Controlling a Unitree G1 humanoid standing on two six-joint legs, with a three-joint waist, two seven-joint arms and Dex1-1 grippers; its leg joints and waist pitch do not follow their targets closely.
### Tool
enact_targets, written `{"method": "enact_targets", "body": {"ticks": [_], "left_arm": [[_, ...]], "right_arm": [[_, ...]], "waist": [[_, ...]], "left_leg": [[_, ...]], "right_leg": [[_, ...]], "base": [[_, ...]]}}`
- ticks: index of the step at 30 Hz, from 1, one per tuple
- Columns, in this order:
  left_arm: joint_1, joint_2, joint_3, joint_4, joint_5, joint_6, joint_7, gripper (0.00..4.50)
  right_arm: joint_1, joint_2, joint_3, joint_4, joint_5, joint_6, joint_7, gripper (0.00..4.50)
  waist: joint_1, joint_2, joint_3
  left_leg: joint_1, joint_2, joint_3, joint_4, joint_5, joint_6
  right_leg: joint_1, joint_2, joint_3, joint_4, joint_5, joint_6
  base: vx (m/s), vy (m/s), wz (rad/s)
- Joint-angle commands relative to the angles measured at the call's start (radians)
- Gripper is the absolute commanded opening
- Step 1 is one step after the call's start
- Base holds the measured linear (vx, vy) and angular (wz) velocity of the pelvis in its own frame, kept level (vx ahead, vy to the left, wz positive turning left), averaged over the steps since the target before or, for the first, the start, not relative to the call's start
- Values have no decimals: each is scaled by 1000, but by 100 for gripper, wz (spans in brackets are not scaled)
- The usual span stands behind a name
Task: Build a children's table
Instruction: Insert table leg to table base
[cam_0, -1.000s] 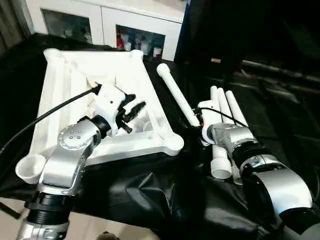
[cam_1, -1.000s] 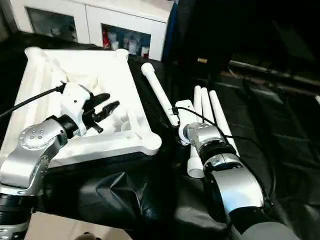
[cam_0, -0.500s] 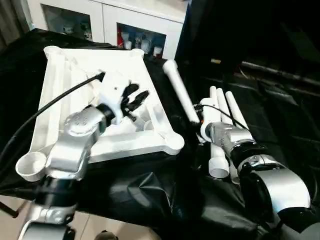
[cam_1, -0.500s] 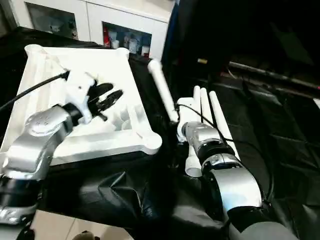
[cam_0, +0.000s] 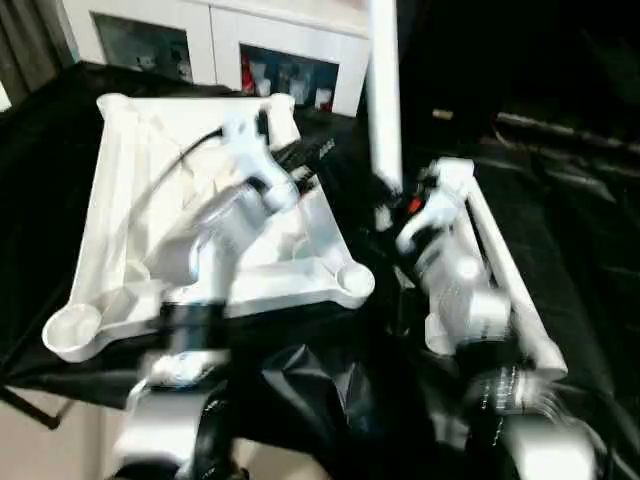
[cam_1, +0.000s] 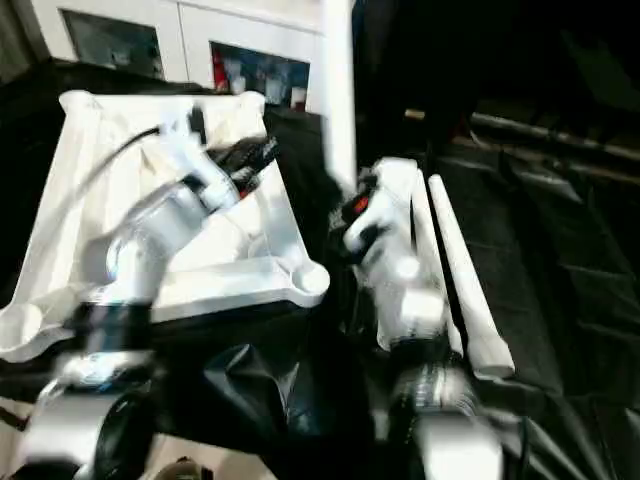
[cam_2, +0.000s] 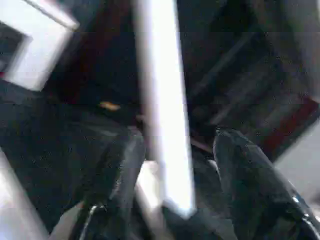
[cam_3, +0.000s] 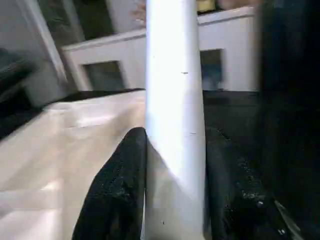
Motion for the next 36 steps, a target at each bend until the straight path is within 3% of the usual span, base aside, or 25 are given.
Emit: {"method": "enact_targets", "body": {"ticks": [1,6,10,13,18,25,32,36], "left_arm": [[-11,-13,-14,27,-16,10,-35,286],[-9,-45,-23,25,-59,47,-88,336],[-7,-40,-61,66,-3,13,-41,358],[-2,-42,-51,80,8,-8,-27,392],[4,-34,-40,76,7,-4,-5,394],[-32,-20,6,150,14,-50,66,394],[-32,-14,4,147,1,-39,54,394],[-34,-22,13,146,-19,-38,49,358]], "right_arm": [[13,-4,36,-88,13,12,30,130],[39,3,74,-148,0,37,43,130],[60,12,85,-214,19,77,46,130],[64,10,105,-230,18,82,53,130],[66,21,116,-237,15,92,66,130],[69,28,128,-249,13,94,69,130],[75,29,119,-267,21,91,64,130],[78,21,126,-270,17,98,68,129]], "waist": [[1,28,-84],[-3,30,-80],[-3,29,-84],[-1,29,-86],[1,30,-84],[-1,33,-85],[11,36,-84],[10,31,-84]], "left_leg": [[23,19,-1,-69,-182,4],[21,18,-2,-72,-220,-16],[19,20,-4,-72,-186,-9],[17,18,-3,-69,-144,2],[16,19,-3,-70,-156,2],[16,17,-6,-71,-174,-7],[22,21,-4,-72,-173,-13],[20,20,-5,-72,-176,-18]], "right_leg": [[63,-58,26,-66,-12,-233],[60,-60,29,-73,-107,-205],[61,-58,28,-68,-47,-199],[64,-60,28,-63,7,-204],[64,-61,28,-64,-9,-210],[66,-61,28,-67,-25,-189],[61,-62,27,-63,2,-214],[63,-64,28,-65,-16,-204]], "base": [[0,0,0],[0,0,0],[0,0,0],[0,0,0],[0,0,0],[0,0,0],[0,0,0],[0,0,0]]}}
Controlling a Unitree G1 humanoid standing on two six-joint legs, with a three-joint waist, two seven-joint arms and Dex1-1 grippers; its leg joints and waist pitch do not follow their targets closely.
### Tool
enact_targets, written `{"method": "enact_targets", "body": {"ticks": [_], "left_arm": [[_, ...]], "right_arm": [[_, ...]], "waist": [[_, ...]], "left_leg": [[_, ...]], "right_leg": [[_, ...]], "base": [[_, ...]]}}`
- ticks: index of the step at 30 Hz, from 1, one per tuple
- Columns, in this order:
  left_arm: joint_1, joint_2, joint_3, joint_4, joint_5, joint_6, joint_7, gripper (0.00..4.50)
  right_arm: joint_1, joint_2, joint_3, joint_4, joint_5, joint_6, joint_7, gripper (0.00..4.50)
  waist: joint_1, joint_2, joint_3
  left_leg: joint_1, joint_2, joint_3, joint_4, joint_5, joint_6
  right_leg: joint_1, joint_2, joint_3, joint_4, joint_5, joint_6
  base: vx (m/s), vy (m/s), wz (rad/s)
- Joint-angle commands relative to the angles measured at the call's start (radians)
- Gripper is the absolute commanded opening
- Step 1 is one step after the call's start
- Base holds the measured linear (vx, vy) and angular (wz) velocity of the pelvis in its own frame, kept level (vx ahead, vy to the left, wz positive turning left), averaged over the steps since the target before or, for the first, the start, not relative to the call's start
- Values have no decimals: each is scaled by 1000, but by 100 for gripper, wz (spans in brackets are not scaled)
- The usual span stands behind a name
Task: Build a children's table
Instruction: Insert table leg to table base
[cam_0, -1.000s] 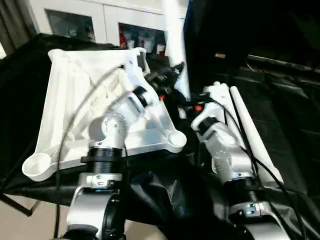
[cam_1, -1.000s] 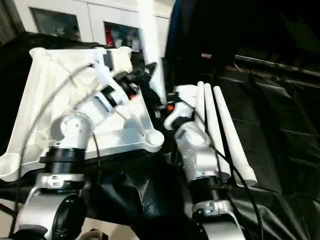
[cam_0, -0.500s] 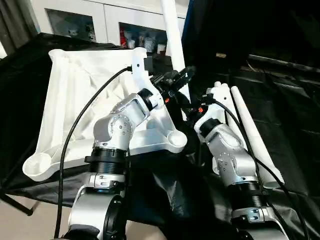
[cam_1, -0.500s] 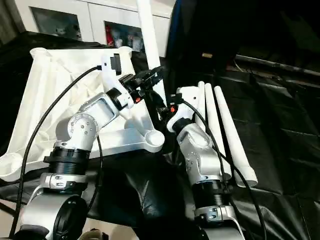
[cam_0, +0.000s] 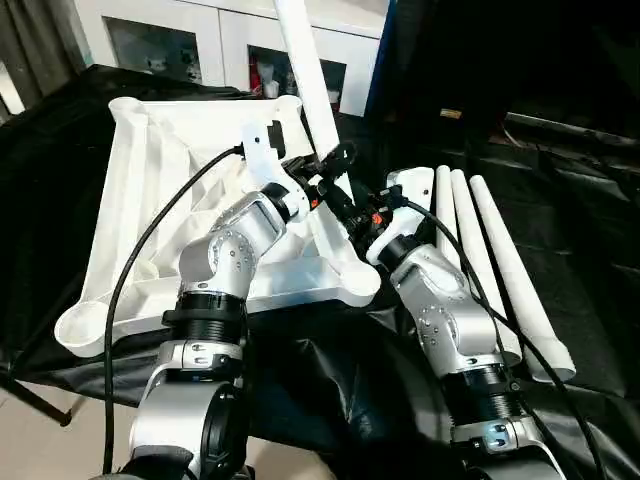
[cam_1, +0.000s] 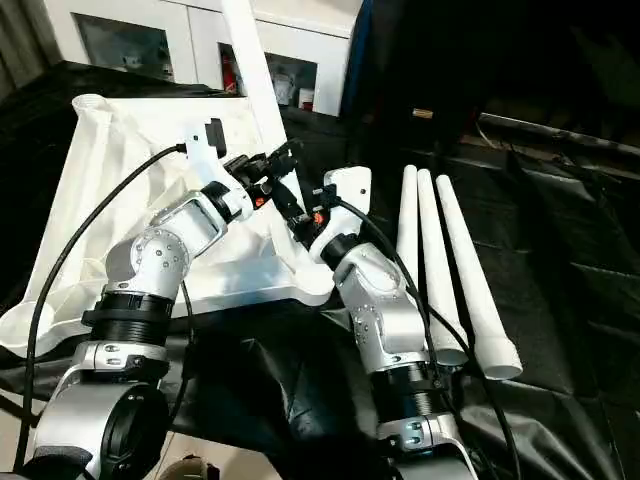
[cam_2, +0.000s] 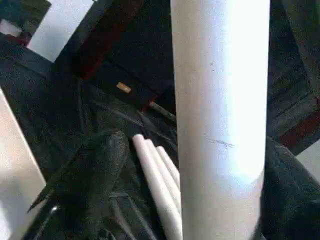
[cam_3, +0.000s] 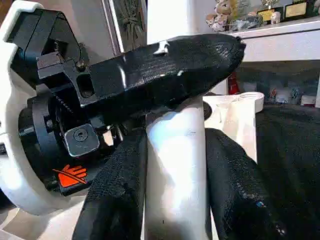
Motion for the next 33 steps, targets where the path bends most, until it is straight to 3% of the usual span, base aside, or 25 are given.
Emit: {"method": "enact_targets", "body": {"ticks": [1,3,7,8,11,13,14,15,24,27,33], "left_arm": [[-18,-9,-3,-7,-11,12,2,355],[-19,-12,1,-8,-22,14,0,320],[-14,-15,7,-25,-36,23,0,309],[-12,-15,7,-31,-42,25,-2,280],[-11,-14,5,-35,-44,25,0,261],[-15,-12,10,-30,-43,20,8,248],[-15,-12,10,-30,-43,20,8,234],[-17,-6,12,-24,-38,22,13,226],[-16,20,7,-35,-39,34,8,173],[-19,22,7,-33,-38,31,8,160],[-37,56,-10,0,-8,-3,-15,157]], "right_arm": [[2,-8,-2,-47,12,-10,6,129],[6,-10,2,-45,8,-10,6,129],[9,-9,4,-38,3,-14,5,129],[9,-9,6,-34,2,-16,5,129],[8,-9,7,-31,1,-16,4,129],[5,-9,8,-23,1,-20,3,129],[5,-9,8,-23,1,-20,3,129],[5,-8,7,-16,-3,-26,-1,129],[29,3,10,-22,-2,-33,-8,129],[33,7,6,-29,13,-26,4,199],[47,-11,7,-75,28,-18,28,243]], "waist": [[1,19,-83],[0,18,-84],[-1,19,-84],[-1,16,-84],[0,18,-83],[0,25,-84],[-1,22,-84],[0,26,-84],[1,28,-85],[0,29,-84],[-3,25,-85]], "left_leg": [[21,19,-3,-72,-174,-19],[20,19,-3,-71,-161,-14],[20,19,-2,-70,-159,-11],[20,19,-2,-70,-151,-8],[21,19,-2,-70,-161,-8],[21,19,-3,-70,-165,-12],[20,19,-3,-71,-167,-13],[21,19,-4,-71,-167,-15],[22,19,-4,-72,-177,-23],[23,19,-5,-72,-184,-24],[22,19,-5,-72,-162,-16]], "right_leg": [[63,-64,30,-60,-18,-204],[63,-63,29,-59,-8,-203],[63,-63,29,-60,-7,-205],[63,-63,29,-58,4,-207],[62,-63,29,-60,-11,-208],[62,-62,29,-60,-9,-206],[63,-62,29,-60,-8,-205],[63,-62,29,-60,-7,-204],[63,-62,28,-59,3,-209],[63,-61,28,-60,-2,-208],[64,-60,28,-57,18,-200]], "base": [[0,0,0],[0,0,0],[0,0,0],[0,0,0],[0,0,0],[0,0,0],[0,0,0],[0,0,0],[0,0,0],[0,0,0],[0,0,0]]}}
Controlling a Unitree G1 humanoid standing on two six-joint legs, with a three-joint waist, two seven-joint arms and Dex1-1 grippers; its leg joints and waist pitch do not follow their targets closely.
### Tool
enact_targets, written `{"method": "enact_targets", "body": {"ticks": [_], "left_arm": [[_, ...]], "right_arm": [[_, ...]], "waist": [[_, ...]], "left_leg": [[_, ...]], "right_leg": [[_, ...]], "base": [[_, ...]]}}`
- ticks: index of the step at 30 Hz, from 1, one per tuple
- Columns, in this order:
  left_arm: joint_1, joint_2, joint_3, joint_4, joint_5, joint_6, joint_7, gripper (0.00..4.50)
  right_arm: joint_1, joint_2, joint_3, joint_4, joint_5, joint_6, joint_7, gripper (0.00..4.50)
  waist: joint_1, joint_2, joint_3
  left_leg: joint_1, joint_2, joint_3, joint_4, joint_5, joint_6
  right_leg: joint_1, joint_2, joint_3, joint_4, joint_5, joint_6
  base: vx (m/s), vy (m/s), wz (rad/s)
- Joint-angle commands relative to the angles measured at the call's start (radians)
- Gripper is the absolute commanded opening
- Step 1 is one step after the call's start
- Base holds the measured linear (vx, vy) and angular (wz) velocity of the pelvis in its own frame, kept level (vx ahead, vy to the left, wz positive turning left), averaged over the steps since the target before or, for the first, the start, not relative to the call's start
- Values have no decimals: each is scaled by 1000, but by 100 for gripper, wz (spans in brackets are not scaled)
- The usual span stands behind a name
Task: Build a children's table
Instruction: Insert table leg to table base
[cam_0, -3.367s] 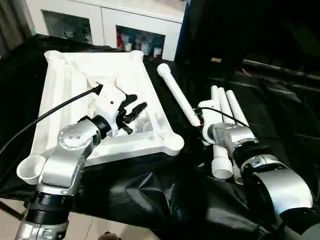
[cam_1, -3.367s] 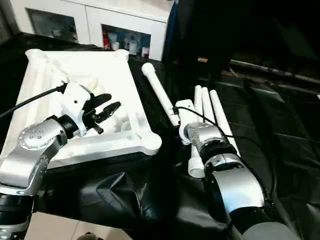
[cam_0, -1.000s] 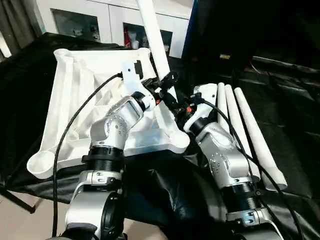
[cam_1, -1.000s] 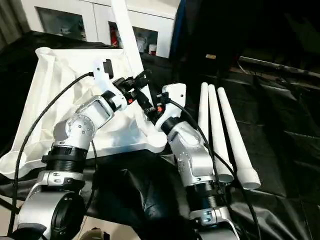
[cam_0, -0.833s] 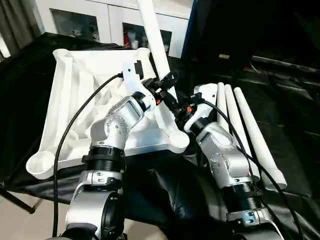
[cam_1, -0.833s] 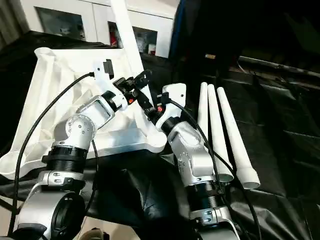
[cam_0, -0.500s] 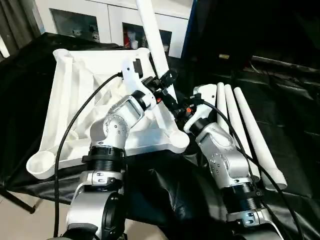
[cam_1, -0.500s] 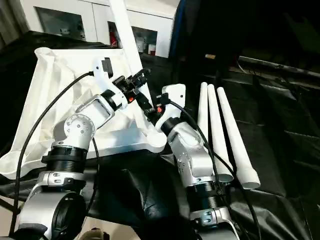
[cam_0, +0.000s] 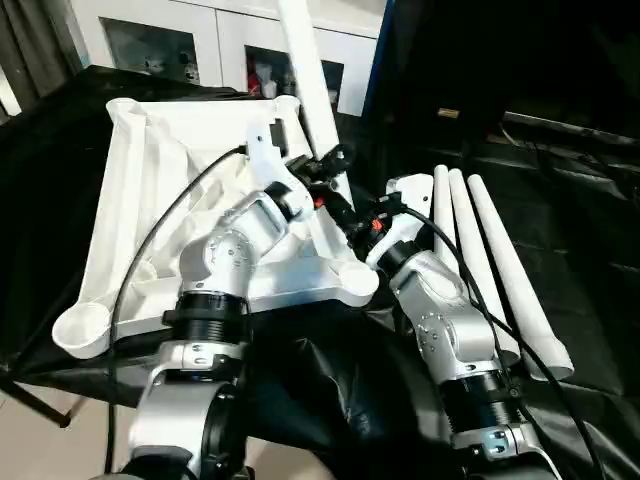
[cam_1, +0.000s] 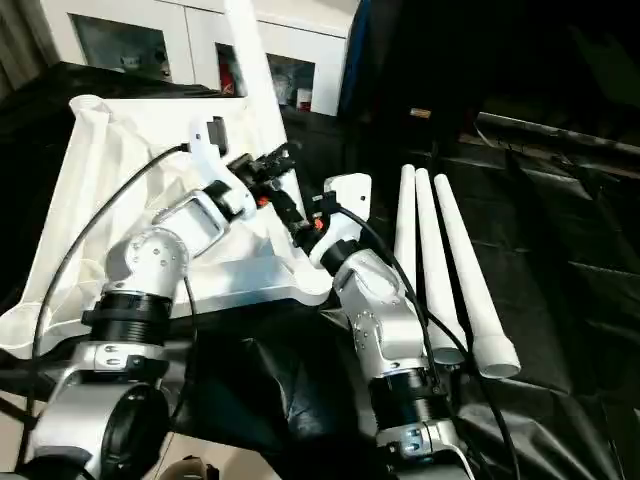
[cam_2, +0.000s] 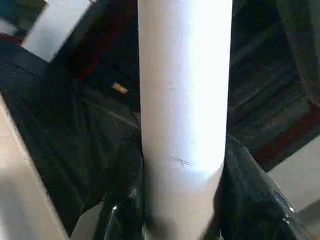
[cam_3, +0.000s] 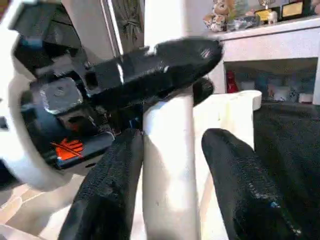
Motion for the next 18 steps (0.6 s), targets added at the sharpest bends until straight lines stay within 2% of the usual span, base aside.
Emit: {"method": "enact_targets", "body": {"ticks": [1,2,4,6,7,9,11,12,13,14,15,16,17,18], "left_arm": [[-43,24,-19,11,25,-18,-21,157],[-47,33,-19,15,26,-18,-26,157],[-64,66,-14,27,28,-11,-42,157],[-70,107,-35,15,30,33,-82,157],[-67,137,-58,-11,24,87,-117,157],[-58,173,-87,-59,-1,170,-167,157],[-46,205,-110,-120,-50,283,-208,157],[-34,225,-128,-161,-79,344,-232,157],[-26,238,-141,-187,-96,381,-248,157],[-14,252,-160,-214,-105,410,-260,156],[-14,252,-160,-214,-105,410,-260,156],[-4,261,-173,-235,-118,435,-269,156],[8,266,-179,-258,-133,457,-271,156],[24,269,-184,-286,-152,490,-273,156]], "right_arm": [[17,-25,2,-64,24,10,23,251],[21,-33,4,-78,26,16,30,274],[30,-63,7,-112,25,22,51,279],[17,-106,-13,-131,14,12,57,301],[-7,-147,-26,-130,-19,-24,57,313],[-53,-223,-23,-104,-122,-115,46,323],[-121,-328,11,-28,-257,-268,43,337],[-166,-393,36,27,-339,-365,34,339],[-200,-439,55,70,-399,-430,17,339],[-231,-475,66,108,-439,-485,2,339],[-231,-475,66,108,-439,-485,2,339],[-256,-499,65,136,-452,-521,-6,339],[-279,-529,76,159,-487,-568,-26,339],[-307,-571,97,187,-544,-635,-63,339]], "waist": [[1,24,-85],[2,25,-86],[2,25,-85],[4,24,-84],[5,24,-84],[7,25,-84],[4,20,-82],[7,21,-84],[7,17,-83],[6,17,-80],[4,13,-80],[5,5,-82],[5,7,-82],[3,7,-84]], "left_leg": [[23,18,-4,-71,-161,-15],[23,18,-5,-71,-152,-14],[24,18,-5,-71,-155,-15],[25,18,-4,-71,-161,-21],[26,18,-3,-71,-157,-28],[27,17,-1,-67,-146,-51],[23,13,1,-66,-150,-60],[26,16,2,-63,-153,-68],[27,14,5,-61,-150,-72],[23,9,9,-59,-151,-59],[17,8,7,-58,-147,-49],[17,7,9,-58,-140,-38],[16,8,7,-56,-132,-23],[15,7,7,-55,-123,-23]], "right_leg": [[64,-60,28,-59,16,-198],[65,-59,29,-57,23,-193],[64,-60,28,-57,20,-193],[63,-61,28,-57,0,-193],[63,-60,27,-55,-7,-193],[59,-60,27,-51,-12,-192],[61,-59,28,-53,-30,-195],[58,-63,26,-49,-37,-199],[58,-62,26,-50,-49,-203],[59,-56,29,-52,-49,-203],[64,-56,30,-50,-46,-199],[66,-55,30,-52,-41,-195],[66,-54,30,-49,-28,-195],[67,-51,27,-48,-22,-198]], "base": [[0,0,0],[0,0,0],[0,0,0],[0,0,0],[0,0,0],[0,0,0],[0,0,0],[0,0,0],[0,0,0],[0,0,0],[0,0,0],[0,0,0],[0,0,0],[0,0,0]]}}
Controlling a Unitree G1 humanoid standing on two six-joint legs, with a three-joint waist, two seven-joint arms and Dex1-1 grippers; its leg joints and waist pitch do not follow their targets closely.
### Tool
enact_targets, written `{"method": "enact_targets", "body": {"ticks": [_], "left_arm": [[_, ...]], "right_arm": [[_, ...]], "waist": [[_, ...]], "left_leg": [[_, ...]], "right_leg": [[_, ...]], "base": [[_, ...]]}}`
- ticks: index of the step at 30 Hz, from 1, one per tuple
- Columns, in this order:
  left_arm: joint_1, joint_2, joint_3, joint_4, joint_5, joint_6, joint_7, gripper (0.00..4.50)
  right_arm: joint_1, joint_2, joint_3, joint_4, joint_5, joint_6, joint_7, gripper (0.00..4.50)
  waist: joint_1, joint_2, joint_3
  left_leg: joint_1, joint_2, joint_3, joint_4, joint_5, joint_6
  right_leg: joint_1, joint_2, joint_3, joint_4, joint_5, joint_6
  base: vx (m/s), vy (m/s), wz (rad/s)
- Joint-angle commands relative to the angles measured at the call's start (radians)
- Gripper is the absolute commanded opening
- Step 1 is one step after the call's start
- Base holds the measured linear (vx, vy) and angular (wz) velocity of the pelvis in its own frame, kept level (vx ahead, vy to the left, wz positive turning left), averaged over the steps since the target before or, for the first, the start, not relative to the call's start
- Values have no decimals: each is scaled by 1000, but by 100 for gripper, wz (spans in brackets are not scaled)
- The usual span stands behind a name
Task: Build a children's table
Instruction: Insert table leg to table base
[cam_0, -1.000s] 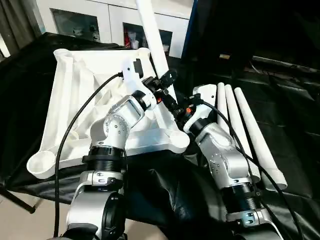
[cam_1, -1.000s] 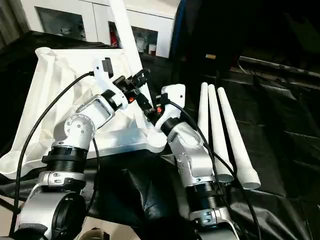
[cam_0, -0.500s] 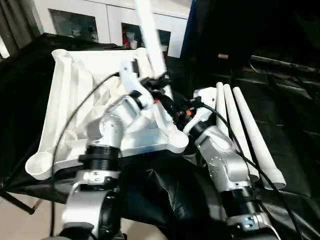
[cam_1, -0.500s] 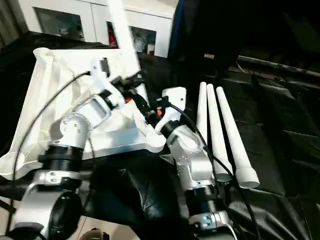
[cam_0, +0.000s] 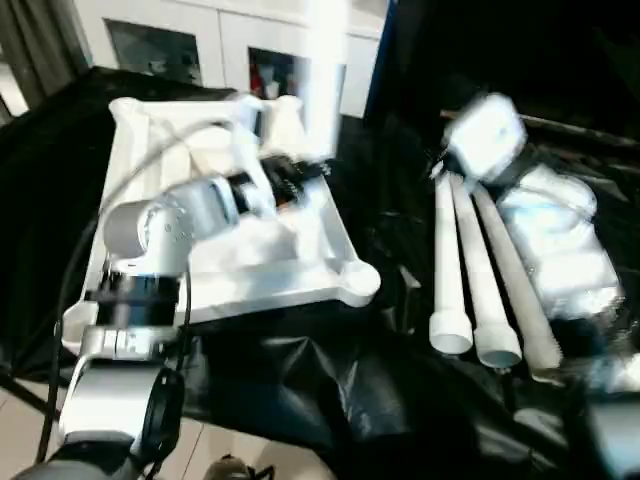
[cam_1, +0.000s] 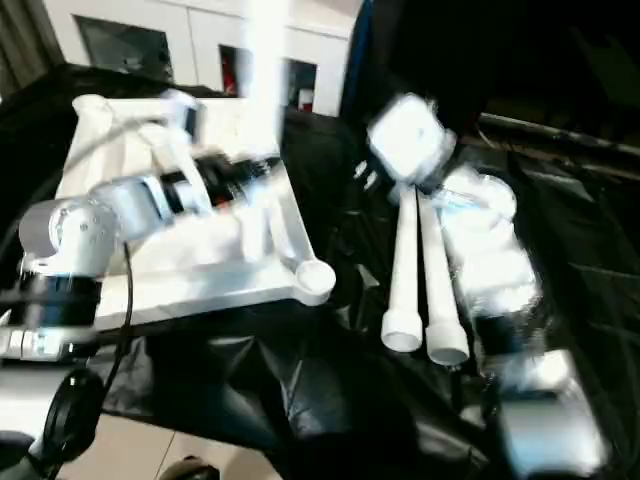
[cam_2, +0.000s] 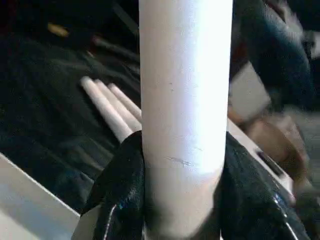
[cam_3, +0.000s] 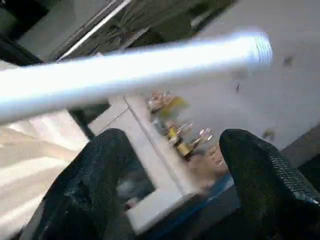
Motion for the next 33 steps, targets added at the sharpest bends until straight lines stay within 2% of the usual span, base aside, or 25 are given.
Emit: {"method": "enact_targets", "body": {"ticks": [1,2,3,5,6,7,8,9,10,11,13,15,18,21,23,26,29,31,33], "left_arm": [[24,7,-14,-77,-50,73,-14,156],[24,7,-14,-77,-50,73,-14,156],[37,0,-10,-105,-70,99,-13,156],[53,-18,5,-152,-110,156,-3,156],[53,-18,5,-152,-110,156,-3,156],[60,-26,10,-174,-128,180,4,156],[72,-32,7,-197,-142,201,8,156],[87,-37,0,-221,-153,219,10,156],[87,-37,0,-221,-153,219,10,156],[115,-45,-13,-257,-176,249,11,156],[128,-50,-19,-270,-187,260,10,156],[136,-57,-19,-281,-196,274,13,156],[167,-82,-36,-318,-215,323,31,156],[182,-91,-38,-327,-222,341,42,156],[188,-93,-38,-332,-223,344,46,156],[202,-102,-29,-346,-235,362,60,156],[204,-105,-29,-353,-236,373,62,156],[204,-105,-29,-354,-235,374,62,156],[197,-104,-27,-350,-227,369,65,156]], "right_arm": [[-49,-88,43,66,-140,-140,-87,339],[-49,-88,43,66,-140,-140,-87,339],[-74,-130,84,88,-238,-192,-164,339],[-118,-174,133,149,-360,-271,-269,339],[-118,-174,133,149,-360,-271,-269,339],[-137,-188,151,179,-408,-298,-315,339],[-156,-197,165,204,-444,-318,-357,339],[-174,-204,176,228,-486,-343,-405,339],[-174,-204,176,228,-486,-343,-405,339],[-206,-207,203,282,-543,-388,-463,339],[-220,-209,227,307,-571,-398,-483,339],[-234,-211,253,336,-600,-403,-510,339],[-255,-222,303,387,-701,-428,-663,339],[-260,-226,305,391,-733,-455,-734,339],[-263,-226,306,396,-742,-468,-757,339],[-288,-228,352,461,-786,-487,-820,339],[-298,-226,369,490,-794,-501,-838,339],[-299,-225,371,495,-794,-504,-840,303],[-302,-220,376,517,-793,-524,-836,303]], "waist": [[3,7,-85],[2,7,-84],[2,6,-83],[1,2,-82],[-2,1,-80],[-2,1,-80],[-2,-3,-81],[-3,-3,-80],[-3,-3,-80],[-5,-2,-80],[-9,-5,-78],[-14,-2,-78],[-16,-5,-77],[-18,-12,-76],[-21,-11,-76],[-31,-12,-75],[-37,-12,-73],[-39,-13,-73],[-42,-12,-75]], "left_leg": [[16,9,5,-55,-117,-25],[17,6,7,-53,-114,-24],[15,6,5,-54,-115,-28],[17,4,8,-53,-125,-32],[16,2,9,-51,-143,-28],[15,1,9,-50,-153,-23],[14,4,8,-51,-150,-31],[14,4,8,-49,-153,-33],[14,4,8,-49,-153,-33],[13,3,9,-48,-162,-28],[9,-1,11,-46,-172,-30],[11,-1,9,-46,-194,-27],[10,0,9,-46,-198,-35],[10,-1,10,-43,-211,-36],[9,-1,10,-42,-223,-32],[7,-3,8,-40,-241,-34],[7,-5,9,-38,-269,-32],[6,-5,9,-37,-272,-28],[6,-5,9,-36,-270,-24]], "right_leg": [[66,-53,27,-48,-14,-201],[64,-48,27,-50,-6,-202],[66,-48,26,-49,-24,-194],[63,-46,26,-51,-47,-181],[63,-44,27,-54,-73,-175],[63,-44,28,-56,-87,-171],[62,-46,26,-54,-104,-165],[59,-46,27,-55,-116,-162],[59,-46,27,-55,-116,-162],[59,-43,27,-55,-121,-154],[58,-37,26,-57,-135,-146],[54,-35,25,-60,-160,-138],[52,-36,24,-60,-181,-136],[51,-36,26,-63,-217,-119],[49,-35,26,-63,-229,-115],[47,-33,24,-65,-257,-111],[41,-31,24,-69,-298,-102],[42,-31,24,-68,-303,-101],[41,-31,24,-67,-289,-105]], "base": [[0,0,0],[0,0,0],[0,0,0],[0,0,0],[0,0,0],[0,0,0],[0,0,0],[0,0,0],[0,0,0],[0,0,0],[0,0,0],[0,0,0],[0,0,0],[0,0,0],[0,0,0],[0,0,0],[0,0,0],[0,0,0],[0,0,0]]}}
